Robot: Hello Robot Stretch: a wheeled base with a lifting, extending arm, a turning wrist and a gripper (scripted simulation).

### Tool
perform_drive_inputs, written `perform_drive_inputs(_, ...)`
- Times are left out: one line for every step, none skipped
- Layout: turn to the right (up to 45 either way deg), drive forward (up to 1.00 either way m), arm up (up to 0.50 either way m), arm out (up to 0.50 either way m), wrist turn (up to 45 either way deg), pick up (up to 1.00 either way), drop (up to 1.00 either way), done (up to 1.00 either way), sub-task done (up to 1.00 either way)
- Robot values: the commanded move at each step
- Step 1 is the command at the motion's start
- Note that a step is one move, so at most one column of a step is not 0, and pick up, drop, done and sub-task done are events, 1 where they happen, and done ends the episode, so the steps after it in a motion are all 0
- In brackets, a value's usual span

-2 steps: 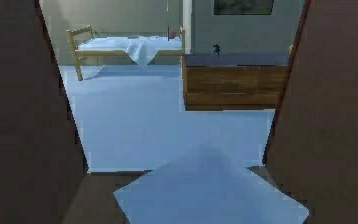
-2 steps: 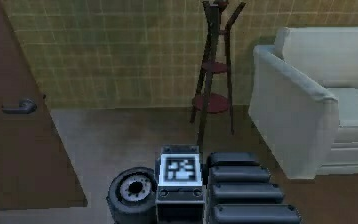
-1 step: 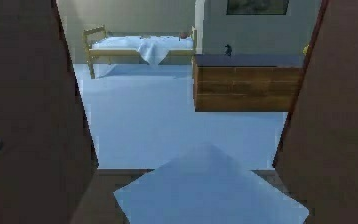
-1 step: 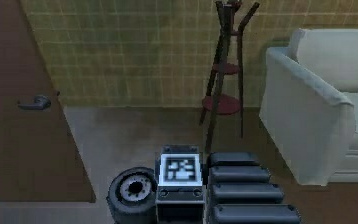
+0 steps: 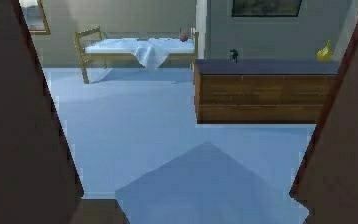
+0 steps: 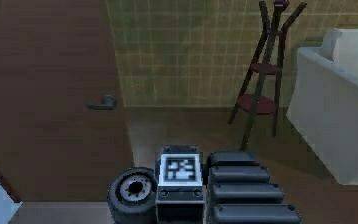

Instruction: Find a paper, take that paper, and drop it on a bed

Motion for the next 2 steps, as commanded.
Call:
perform_drive_inputs(-9.0,0.00,0.00,0.00,0.0,0.00,0.00,0.00,0.00)
perform_drive_inputs(0.0,1.00,0.00,0.00,0.0,0.00,0.00,0.00,0.00)
